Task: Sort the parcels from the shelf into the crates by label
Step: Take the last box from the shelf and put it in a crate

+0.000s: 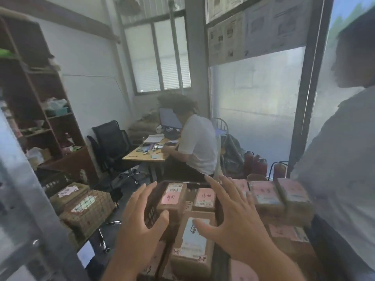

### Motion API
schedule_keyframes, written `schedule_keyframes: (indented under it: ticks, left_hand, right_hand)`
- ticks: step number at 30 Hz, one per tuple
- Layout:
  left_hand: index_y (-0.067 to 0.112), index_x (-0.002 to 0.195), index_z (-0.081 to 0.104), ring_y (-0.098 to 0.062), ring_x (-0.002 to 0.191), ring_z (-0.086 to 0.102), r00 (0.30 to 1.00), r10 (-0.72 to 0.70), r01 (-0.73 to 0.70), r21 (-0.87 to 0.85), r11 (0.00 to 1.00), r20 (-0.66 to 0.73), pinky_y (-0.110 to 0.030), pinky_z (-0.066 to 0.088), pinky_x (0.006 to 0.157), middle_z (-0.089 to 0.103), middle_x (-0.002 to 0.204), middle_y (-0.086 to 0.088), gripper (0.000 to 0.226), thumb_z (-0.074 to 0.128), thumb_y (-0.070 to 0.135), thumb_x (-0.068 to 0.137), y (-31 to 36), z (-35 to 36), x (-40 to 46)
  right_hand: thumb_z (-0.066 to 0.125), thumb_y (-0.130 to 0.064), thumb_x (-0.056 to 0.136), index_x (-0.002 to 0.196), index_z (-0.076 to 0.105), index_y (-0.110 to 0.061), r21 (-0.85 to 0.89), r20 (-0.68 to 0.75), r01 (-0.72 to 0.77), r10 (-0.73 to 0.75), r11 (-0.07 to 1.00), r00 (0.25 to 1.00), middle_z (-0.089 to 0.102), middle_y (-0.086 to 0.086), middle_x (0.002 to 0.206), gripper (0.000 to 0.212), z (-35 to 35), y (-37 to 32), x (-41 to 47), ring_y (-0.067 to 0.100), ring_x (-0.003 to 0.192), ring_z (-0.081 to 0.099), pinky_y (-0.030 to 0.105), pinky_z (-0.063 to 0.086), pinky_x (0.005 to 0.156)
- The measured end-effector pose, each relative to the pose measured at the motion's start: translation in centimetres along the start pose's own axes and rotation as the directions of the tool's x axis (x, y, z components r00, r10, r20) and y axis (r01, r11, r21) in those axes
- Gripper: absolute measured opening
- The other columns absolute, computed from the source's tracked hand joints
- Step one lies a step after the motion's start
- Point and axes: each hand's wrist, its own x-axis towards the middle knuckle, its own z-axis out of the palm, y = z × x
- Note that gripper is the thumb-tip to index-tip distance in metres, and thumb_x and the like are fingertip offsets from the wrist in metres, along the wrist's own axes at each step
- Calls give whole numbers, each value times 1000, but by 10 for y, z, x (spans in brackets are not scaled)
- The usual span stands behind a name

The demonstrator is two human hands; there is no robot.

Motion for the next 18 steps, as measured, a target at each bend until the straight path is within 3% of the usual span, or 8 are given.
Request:
schedule_keyframes:
  ticks: [4, 8, 10, 12, 15, 18]
  left_hand:
    - [59, 153, 26, -3, 155, 18, 994, -22, 27, 53, 998, -106, -55, 24, 127, 20, 165, 31, 81, 48, 74, 77, 32, -14, -55]
    - [58, 149, 32, 27, 137, 20, 970, -25, 60, 135, 989, -243, -25, 27, 116, 23, 148, 50, 69, 69, 43, 92, 47, -61, -127]
    - [60, 146, 33, 33, 130, 21, 943, -59, 124, 181, 976, -327, -19, 24, 110, 25, 140, 55, 66, 68, 43, 93, 51, -92, -165]
    - [59, 146, 33, 29, 132, 24, 906, -105, 205, 209, 956, -410, -22, 27, 112, 27, 143, 51, 65, 64, 52, 89, 56, -124, -208]
    - [51, 153, 33, 10, 146, 28, 821, -153, 320, 222, 921, -550, -35, 31, 122, 30, 158, 33, 75, 57, 63, 83, 66, -173, -282]
    - [54, 152, 32, 5, 150, 27, 721, -174, 421, 224, 879, -671, -41, 30, 125, 30, 161, 30, 75, 56, 65, 81, 81, -217, -367]
  right_hand:
    - [50, -89, 76, 151, -12, -66, 82, 98, 185, -193, 979, 976, -12, -27, 169, 100, -18, -11, -26, 4, 158, -13, 49, -8, 129]
    - [56, -84, 80, 154, -8, -63, 192, 146, 349, -378, 917, 914, -9, -25, 171, 100, -17, -57, -48, 7, 159, -8, 48, -7, 129]
    - [57, -81, 82, 155, -6, -62, 252, 163, 438, -484, 863, 860, -5, -23, 171, 99, -16, -89, -66, 6, 159, -7, 51, -1, 131]
    - [58, -79, 83, 156, -4, -61, 321, 176, 511, -580, 798, 795, -3, -24, 170, 97, -12, -124, -87, 6, 159, -6, 55, 3, 131]
    - [57, -80, 83, 156, -3, -62, 418, 199, 589, -703, 691, 683, -1, -23, 171, 96, -2, -181, -130, 10, 160, -4, 59, 2, 130]
    - [58, -79, 85, 154, -5, -64, 514, 221, 617, -787, 596, 576, -5, -23, 172, 95, 2, -239, -190, 10, 160, -7, 55, 0, 131]
